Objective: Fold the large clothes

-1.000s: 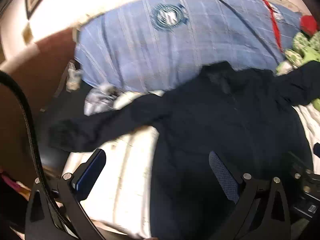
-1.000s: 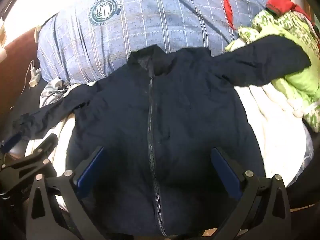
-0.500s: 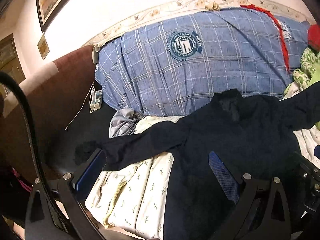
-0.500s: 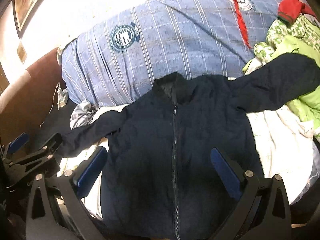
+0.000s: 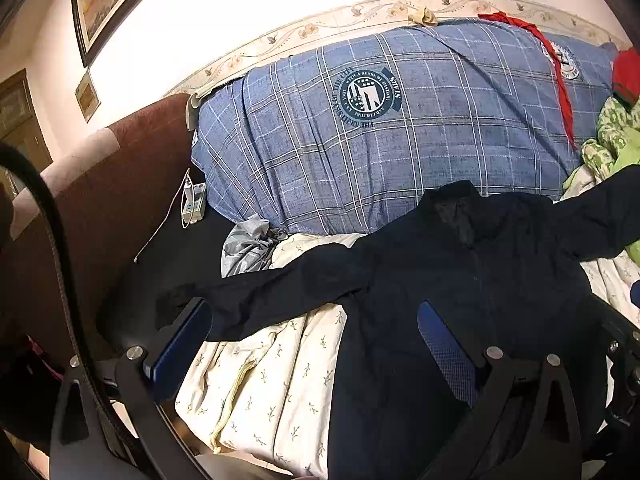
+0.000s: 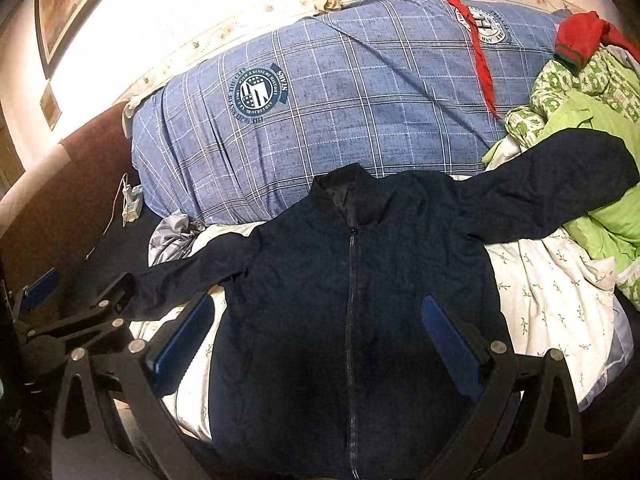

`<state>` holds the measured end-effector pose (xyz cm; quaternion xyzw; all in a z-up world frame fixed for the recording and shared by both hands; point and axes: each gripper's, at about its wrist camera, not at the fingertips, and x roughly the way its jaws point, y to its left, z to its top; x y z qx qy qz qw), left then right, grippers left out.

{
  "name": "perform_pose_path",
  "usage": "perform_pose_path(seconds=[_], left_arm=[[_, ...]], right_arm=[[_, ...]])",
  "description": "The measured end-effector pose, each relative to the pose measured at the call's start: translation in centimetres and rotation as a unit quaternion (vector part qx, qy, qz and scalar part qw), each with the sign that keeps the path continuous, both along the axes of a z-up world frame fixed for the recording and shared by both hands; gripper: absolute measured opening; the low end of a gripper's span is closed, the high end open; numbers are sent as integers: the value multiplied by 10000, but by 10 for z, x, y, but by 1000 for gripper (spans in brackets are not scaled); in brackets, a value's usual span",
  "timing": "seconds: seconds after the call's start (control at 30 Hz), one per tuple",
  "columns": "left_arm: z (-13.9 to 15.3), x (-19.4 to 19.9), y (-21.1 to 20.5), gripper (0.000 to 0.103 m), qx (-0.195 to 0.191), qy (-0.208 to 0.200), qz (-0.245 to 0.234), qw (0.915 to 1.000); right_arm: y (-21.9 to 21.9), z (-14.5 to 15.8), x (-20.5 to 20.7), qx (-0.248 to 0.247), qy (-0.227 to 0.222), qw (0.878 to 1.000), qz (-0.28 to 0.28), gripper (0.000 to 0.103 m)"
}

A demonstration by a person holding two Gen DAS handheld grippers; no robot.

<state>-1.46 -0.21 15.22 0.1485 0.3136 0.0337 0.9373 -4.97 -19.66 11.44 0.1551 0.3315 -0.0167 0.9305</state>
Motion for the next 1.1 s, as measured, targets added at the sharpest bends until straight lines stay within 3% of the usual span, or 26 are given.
perform_pose_path(seconds=[1.1], left_arm=[[-14,6,-6,103,37,123,25,9999]], right_arm=[[-2,-6,-1,-47,33,10000,-9,103]])
